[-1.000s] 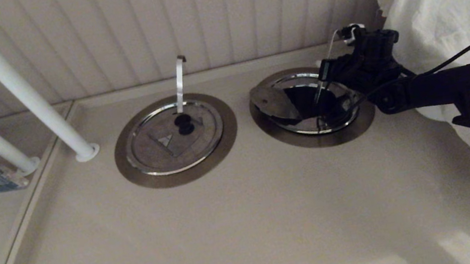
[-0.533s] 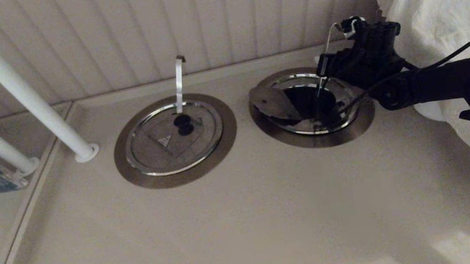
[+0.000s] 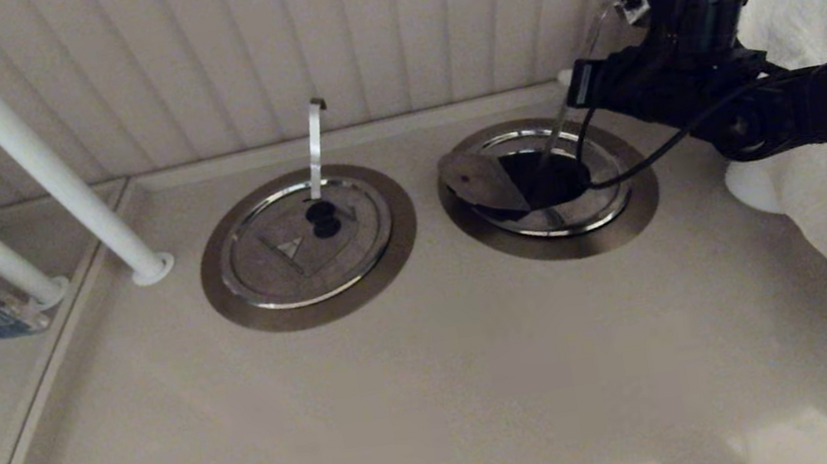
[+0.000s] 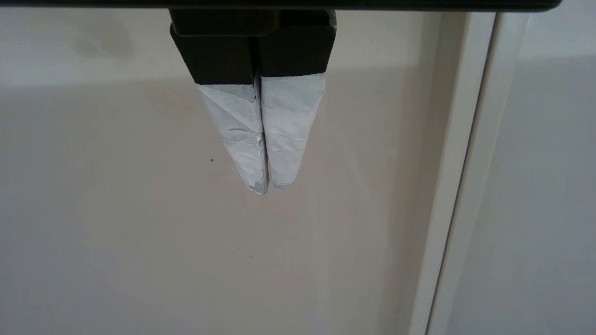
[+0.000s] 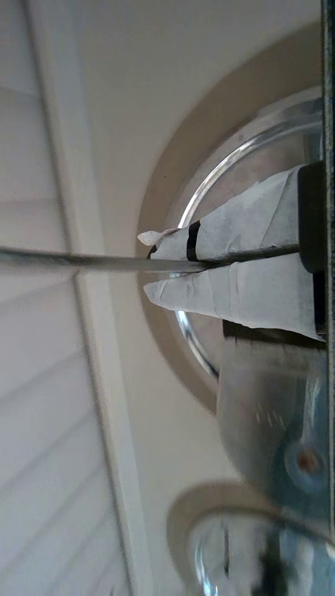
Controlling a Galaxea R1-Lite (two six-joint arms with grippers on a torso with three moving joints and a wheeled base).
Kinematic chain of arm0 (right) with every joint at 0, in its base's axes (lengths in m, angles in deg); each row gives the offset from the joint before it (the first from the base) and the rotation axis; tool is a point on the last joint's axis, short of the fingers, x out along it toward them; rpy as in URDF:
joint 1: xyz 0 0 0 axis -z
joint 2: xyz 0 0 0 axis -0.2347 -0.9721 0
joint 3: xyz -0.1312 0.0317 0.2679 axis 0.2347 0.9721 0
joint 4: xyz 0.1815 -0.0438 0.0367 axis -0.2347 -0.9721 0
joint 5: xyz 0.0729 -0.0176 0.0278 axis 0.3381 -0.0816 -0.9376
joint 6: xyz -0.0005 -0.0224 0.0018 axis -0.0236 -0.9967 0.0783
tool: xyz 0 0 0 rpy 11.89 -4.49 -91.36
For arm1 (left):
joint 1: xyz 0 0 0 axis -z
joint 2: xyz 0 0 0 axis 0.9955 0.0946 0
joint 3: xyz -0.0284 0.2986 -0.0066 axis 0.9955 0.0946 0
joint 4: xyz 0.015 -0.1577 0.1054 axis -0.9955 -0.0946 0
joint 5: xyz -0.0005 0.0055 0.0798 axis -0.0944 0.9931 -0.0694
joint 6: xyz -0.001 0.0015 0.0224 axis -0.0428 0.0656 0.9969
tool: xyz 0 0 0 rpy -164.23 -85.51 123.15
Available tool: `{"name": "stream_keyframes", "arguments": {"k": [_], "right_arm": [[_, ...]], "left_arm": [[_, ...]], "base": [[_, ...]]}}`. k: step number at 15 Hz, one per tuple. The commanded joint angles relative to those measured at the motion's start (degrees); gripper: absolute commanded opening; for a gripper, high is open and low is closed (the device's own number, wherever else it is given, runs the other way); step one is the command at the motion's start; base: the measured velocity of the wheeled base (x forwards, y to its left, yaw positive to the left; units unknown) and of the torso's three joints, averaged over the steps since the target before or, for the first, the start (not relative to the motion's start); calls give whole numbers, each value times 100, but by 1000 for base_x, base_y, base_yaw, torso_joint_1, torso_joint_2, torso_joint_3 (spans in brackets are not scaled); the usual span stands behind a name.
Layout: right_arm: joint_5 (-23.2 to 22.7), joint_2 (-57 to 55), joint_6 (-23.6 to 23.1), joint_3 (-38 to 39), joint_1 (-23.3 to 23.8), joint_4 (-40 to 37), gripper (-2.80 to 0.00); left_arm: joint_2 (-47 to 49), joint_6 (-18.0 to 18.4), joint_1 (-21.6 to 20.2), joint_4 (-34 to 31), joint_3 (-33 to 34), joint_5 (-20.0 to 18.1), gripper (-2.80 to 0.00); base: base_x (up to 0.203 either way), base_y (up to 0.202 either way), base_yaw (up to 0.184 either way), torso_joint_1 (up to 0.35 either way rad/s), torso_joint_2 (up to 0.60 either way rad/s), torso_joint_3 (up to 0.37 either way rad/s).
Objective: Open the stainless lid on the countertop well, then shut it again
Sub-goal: Stir with a spoon
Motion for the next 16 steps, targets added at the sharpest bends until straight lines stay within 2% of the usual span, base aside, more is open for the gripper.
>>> {"name": "stream_keyframes", "arguments": {"k": [1, 5, 9, 16], "right_arm": [[-10, 316, -3, 143, -21, 13, -280], [-15, 460, -156, 398, -133, 13, -280], [-245, 682, -441, 765, -196, -1, -280], [-240, 640, -1048, 845, -11, -39, -280]], "left_arm": [[0, 1, 0, -2, 0, 2, -280], [0, 1, 0, -2, 0, 2, -280], [0, 1, 0, -2, 0, 2, -280], [0, 1, 0, -2, 0, 2, -280]], "base": [[0, 0, 0, 0, 0, 0], [0, 0, 0, 0, 0, 0], [0, 0, 0, 0, 0, 0], [0, 0, 0, 0, 0, 0]]}}
